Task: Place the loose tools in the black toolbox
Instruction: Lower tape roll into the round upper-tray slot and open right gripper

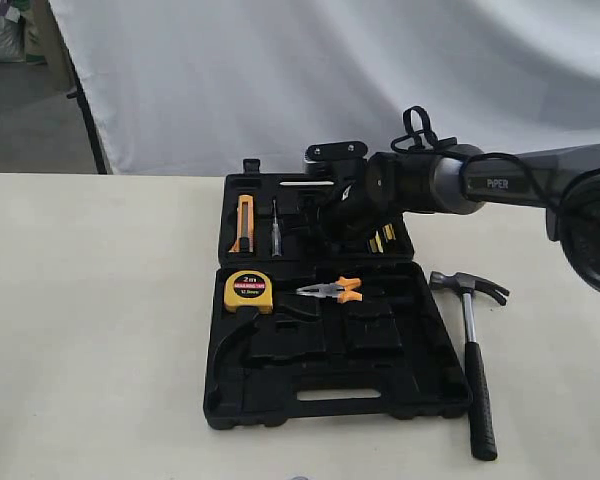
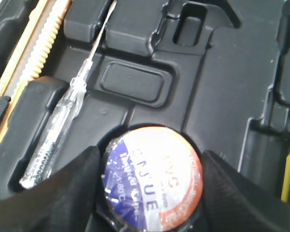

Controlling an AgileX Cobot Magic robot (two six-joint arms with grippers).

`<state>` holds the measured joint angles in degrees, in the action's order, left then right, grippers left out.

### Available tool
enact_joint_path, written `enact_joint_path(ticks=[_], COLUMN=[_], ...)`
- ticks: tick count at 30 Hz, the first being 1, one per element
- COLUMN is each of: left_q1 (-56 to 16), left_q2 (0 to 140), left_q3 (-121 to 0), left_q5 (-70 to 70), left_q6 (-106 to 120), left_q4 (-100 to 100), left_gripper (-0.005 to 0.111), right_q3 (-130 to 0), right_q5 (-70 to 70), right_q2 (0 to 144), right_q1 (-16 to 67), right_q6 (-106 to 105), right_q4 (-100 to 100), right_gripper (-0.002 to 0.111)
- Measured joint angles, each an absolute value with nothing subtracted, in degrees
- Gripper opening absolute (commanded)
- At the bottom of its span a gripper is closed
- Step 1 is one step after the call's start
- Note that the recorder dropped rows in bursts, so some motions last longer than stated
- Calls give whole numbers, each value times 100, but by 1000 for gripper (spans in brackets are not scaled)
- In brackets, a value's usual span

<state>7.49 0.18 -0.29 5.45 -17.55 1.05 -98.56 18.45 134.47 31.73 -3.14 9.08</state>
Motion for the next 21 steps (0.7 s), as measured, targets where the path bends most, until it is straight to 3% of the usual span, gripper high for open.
enact_joint_path(ticks=[6,14,21], left_q1=[749,749,749], left_q2=[18,18,18], left_q3=[-29,-29,-29], left_q5=[545,545,545], left_q6=[-1755,-1755,-1755], left_q4=[105,105,105], left_gripper=[1,1,1], right_q3=[-9856,-9856,-9856], right_q5=[1845,1835,1855], right_q2=[13447,13447,13460], right_q1=[3173,3183,3232], right_q6=[-294,-294,-294], right_q4=[908,908,1106], right_gripper=[1,55,77])
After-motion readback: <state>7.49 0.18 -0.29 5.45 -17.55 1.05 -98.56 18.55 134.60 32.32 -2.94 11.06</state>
